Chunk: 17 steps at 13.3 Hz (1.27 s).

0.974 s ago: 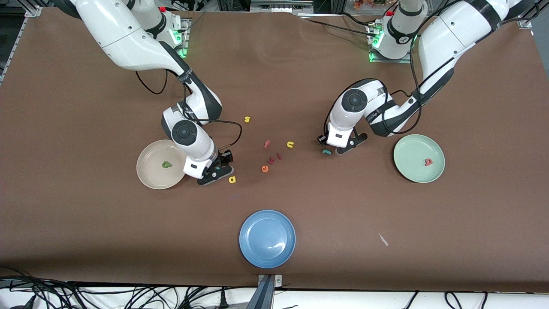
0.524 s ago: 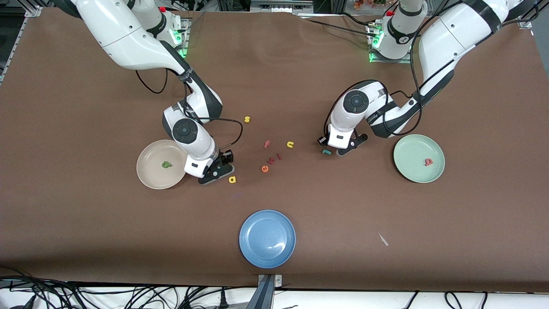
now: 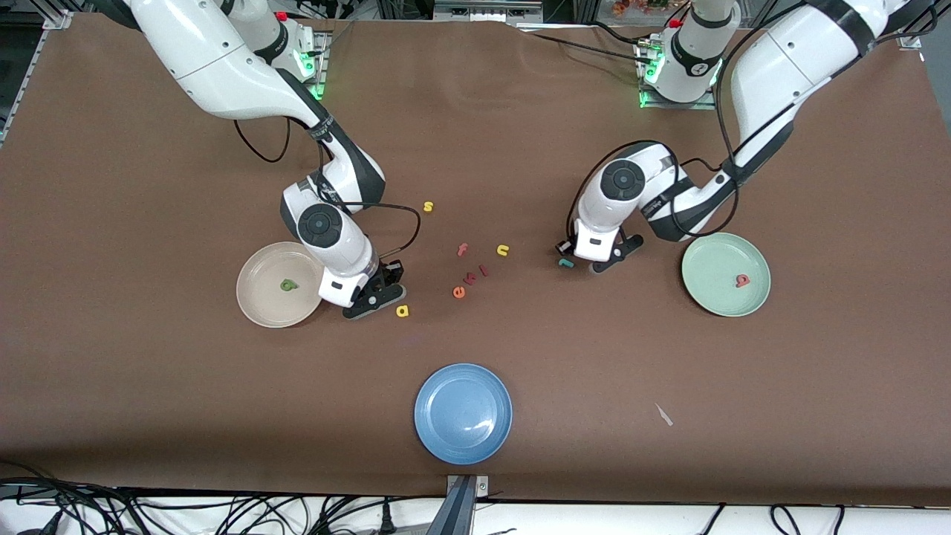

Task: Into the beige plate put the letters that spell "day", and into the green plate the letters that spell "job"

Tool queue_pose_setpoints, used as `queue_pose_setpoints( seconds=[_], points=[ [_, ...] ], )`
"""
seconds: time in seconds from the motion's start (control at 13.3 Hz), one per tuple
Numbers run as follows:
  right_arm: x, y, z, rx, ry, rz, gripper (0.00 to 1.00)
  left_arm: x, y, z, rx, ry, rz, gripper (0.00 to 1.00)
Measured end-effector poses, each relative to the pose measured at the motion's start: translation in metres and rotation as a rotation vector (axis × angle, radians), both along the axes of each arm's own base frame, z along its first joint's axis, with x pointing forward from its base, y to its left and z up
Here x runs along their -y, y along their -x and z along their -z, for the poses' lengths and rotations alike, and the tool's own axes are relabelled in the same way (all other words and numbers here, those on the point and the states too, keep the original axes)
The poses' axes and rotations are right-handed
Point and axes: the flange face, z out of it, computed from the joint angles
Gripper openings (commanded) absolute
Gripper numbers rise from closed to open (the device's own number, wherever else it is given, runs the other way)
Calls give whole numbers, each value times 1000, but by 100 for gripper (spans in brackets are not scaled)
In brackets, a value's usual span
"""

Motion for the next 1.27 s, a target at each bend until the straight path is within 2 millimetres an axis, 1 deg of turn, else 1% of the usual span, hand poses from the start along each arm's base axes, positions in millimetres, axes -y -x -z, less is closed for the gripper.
queue_pose_setpoints(
  seconds=[0.07, 0.15, 0.22, 0.3, 0.37, 0.45, 0.52, 0.67, 0.75, 0.82, 0.9, 0.97, 1.05, 1.12, 1.2, 1.27],
  points=[
    [3, -2, -1, 4, 3, -2, 13, -12, -8, -14, -5, -4, 7, 2],
    [8, -4, -3, 8, 10, -6, 13, -30, -19, -36, -3, 8, 18, 2],
    [17, -8, -3, 3, 27, -10, 13, -54, -31, -61, 1, 21, 39, 2],
    [28, -12, -6, -6, 49, -22, 13, -85, -42, -83, -3, 21, 72, 2],
    [38, -17, -13, -12, 68, -37, 13, -119, -49, -98, -16, 9, 107, 2],
    [48, -23, -23, -16, 84, -51, 13, -154, -54, -107, -37, -6, 146, 2],
    [60, -28, -35, -17, 100, -65, 13, -184, -57, -108, -60, -14, 191, 2],
    [89, -37, -57, -26, 130, -104, 14, -232, -59, -99, -97, -16, 278, 3],
    [106, -42, -64, -33, 145, -124, 14, -253, -59, -89, -115, -24, 311, 5],
    [124, -46, -70, -39, 160, -145, 14, -271, -58, -75, -134, -42, 336, 10],
    [141, -50, -72, -44, 169, -159, 14, -285, -56, -60, -153, -57, 351, 15],
    [155, -52, -72, -51, 172, -161, 15, -296, -54, -44, -169, -67, 363, 42],
    [163, -53, -70, -60, 166, -153, 15, -302, -52, -31, -180, -70, 372, 85],
    [165, -51, -68, -71, 155, -143, 16, -304, -51, -23, -190, -68, 373, 100],
    [164, -48, -65, -85, 147, -135, 20, -303, -50, -19, -194, -63, 374, 100],
    [162, -45, -62, -100, 138, -127, 33, -299, -51, -21, -190, -62, 379, 100]
  ],
)
